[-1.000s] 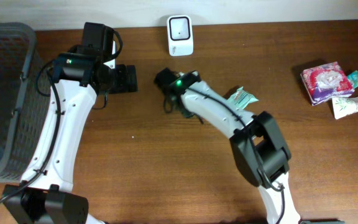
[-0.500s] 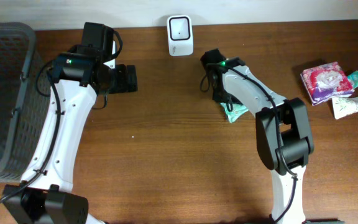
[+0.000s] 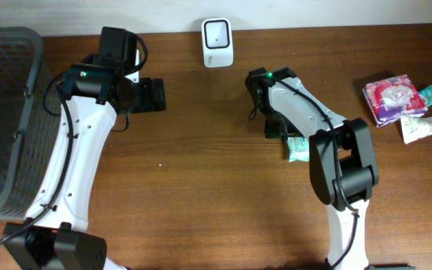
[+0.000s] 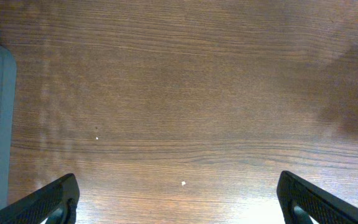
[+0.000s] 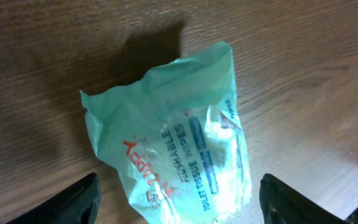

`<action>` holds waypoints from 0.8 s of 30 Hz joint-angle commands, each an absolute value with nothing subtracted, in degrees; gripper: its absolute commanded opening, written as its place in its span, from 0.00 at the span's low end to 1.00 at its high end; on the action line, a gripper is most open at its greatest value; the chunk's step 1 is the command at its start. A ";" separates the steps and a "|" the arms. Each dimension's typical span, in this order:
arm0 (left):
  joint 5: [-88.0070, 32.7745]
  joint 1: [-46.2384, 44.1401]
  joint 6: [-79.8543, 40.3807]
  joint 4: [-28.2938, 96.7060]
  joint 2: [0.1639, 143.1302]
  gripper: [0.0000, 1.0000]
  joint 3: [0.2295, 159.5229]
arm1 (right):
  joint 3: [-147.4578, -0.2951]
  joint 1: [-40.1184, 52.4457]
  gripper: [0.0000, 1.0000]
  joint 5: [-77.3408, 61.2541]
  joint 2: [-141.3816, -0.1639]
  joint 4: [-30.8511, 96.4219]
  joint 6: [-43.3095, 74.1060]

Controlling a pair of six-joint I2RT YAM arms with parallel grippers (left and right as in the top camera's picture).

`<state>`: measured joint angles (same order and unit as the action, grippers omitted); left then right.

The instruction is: Scan the item barcode

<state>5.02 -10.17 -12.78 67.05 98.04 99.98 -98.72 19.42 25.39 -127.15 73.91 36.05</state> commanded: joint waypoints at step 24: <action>5.63 -10.35 -11.68 67.13 97.82 0.99 100.33 | -90.85 11.73 0.23 -45.60 -127.24 48.42 13.61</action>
<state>5.02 -10.17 -12.78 67.02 98.06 99.98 -92.90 15.77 -42.85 -127.70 49.01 12.25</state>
